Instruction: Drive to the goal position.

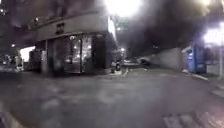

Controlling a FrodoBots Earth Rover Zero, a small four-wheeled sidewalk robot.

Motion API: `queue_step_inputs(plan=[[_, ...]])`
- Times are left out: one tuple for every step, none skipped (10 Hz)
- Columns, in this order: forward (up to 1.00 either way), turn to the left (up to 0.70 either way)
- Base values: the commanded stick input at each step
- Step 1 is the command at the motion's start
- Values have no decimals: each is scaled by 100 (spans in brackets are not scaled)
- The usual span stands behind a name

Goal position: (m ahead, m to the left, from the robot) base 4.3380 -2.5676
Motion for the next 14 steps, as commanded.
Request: queue_step_inputs(plan=[[45, 0], [45, -7], [45, -24], [45, -19], [45, 0], [45, 0], [68, 0], [70, 0], [70, 0], [70, 0], [70, 0], [70, 0], [70, 0], [70, 0]])
